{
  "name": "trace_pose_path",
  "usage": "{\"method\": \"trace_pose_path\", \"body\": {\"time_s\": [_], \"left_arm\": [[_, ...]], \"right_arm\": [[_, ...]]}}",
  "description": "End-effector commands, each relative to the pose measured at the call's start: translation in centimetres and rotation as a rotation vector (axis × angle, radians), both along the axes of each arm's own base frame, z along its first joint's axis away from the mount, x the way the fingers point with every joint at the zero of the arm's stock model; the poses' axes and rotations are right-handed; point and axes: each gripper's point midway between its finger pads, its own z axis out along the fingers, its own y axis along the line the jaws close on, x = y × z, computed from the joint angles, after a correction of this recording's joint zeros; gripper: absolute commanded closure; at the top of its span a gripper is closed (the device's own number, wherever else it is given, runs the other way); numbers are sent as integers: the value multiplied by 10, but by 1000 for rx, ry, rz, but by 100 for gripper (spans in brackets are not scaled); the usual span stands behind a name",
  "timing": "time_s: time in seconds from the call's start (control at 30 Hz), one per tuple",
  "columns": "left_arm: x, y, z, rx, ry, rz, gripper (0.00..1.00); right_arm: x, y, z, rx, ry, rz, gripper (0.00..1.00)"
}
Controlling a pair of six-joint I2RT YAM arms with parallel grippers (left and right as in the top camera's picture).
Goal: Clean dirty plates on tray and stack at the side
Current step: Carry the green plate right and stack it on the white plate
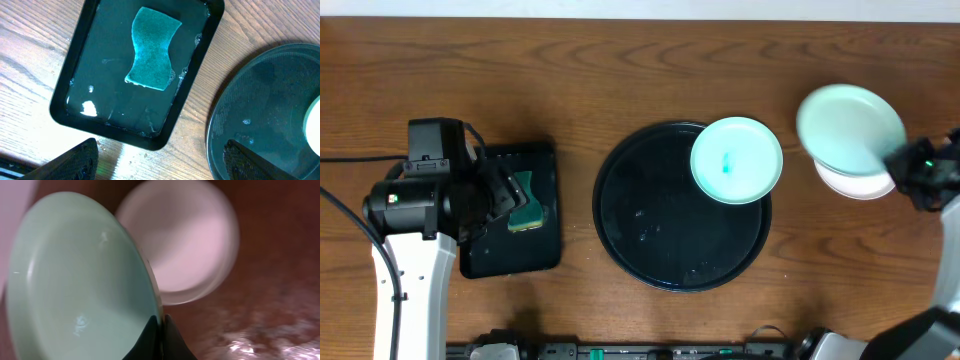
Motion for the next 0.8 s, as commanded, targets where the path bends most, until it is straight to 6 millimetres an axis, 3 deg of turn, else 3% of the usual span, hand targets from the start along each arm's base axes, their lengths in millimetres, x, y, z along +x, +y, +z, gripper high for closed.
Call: {"method": "trace_pose_path", "body": {"time_s": [0.0,0.17,0.4,0.6,0.77], "left_arm": [[-1,1,-3,13,11,-11,20],[-1,1,-3,13,11,-11,20],[0,1,-3,13,8,-11,20],[0,1,-3,13,8,-11,20],[0,1,-3,13,8,-11,20]], "right_arm": [[-22,-36,-32,24,107,-133,98],[-35,-59,-65,82,172,-200,98],[-20,-47,-90,154,172,-128,98],[-6,-36,-90,141,152,-58,65],[8,-21,-82,154,111,31,63]]}}
